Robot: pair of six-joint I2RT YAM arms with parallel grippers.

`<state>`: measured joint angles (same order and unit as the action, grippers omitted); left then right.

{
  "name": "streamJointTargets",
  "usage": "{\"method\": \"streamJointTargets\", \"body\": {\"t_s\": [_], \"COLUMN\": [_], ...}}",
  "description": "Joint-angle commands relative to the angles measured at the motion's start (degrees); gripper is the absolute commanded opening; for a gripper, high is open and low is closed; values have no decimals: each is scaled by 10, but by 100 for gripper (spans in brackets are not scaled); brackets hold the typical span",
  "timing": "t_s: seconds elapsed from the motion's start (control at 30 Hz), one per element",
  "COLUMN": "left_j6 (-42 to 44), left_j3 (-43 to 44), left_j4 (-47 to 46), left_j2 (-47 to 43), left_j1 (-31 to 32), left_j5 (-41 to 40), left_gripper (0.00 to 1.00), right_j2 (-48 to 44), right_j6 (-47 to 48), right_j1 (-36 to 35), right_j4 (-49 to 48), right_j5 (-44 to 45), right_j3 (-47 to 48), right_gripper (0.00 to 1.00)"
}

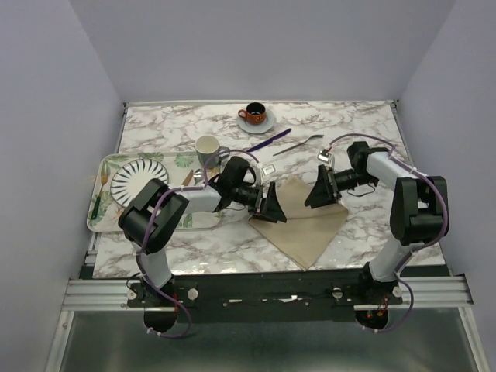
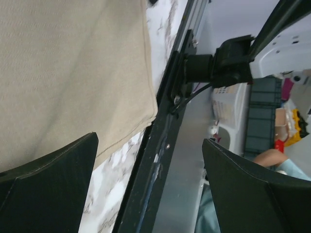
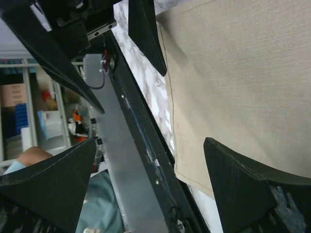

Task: Fold the napkin into a case and place the utensils inside
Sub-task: Smooth out the upper triangle-folded napkin at the center of the board.

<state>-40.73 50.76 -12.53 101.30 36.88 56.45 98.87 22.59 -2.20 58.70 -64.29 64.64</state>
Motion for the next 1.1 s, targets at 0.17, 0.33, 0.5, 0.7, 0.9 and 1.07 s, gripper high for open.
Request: {"method": "streamJointTargets", "body": {"t_s": [0.17,0.33,0.5,0.7,0.9,1.07], "left_j6": [-130,-100,-77,-78,-80,-81], "left_j3": [-7,-19,-23,-29,-35,-33], "left_j4": [-210,-190,-153,-154,-160,-157], "left_j2": [55,84,131,164,168,174], "left_j1": [1,-15,-45,-62,-62,-65], "left_j5": [17,0,-16,-8,-12,-13], "left_gripper": [99,99,99,99,99,98], "right_j2": [90,125,165,200,213,224], "right_j6": [-89,-83,-80,-36,14,35], "right_j1": [-48,-46,-21,22,69,98], "right_j4": [-103,-103,-97,-32,28,57], "right_j5": [-22,18,36,38,69,96], "right_j3": [-15,0,7,25,58,56], "right_gripper": [100,100,100,100,100,100]}}
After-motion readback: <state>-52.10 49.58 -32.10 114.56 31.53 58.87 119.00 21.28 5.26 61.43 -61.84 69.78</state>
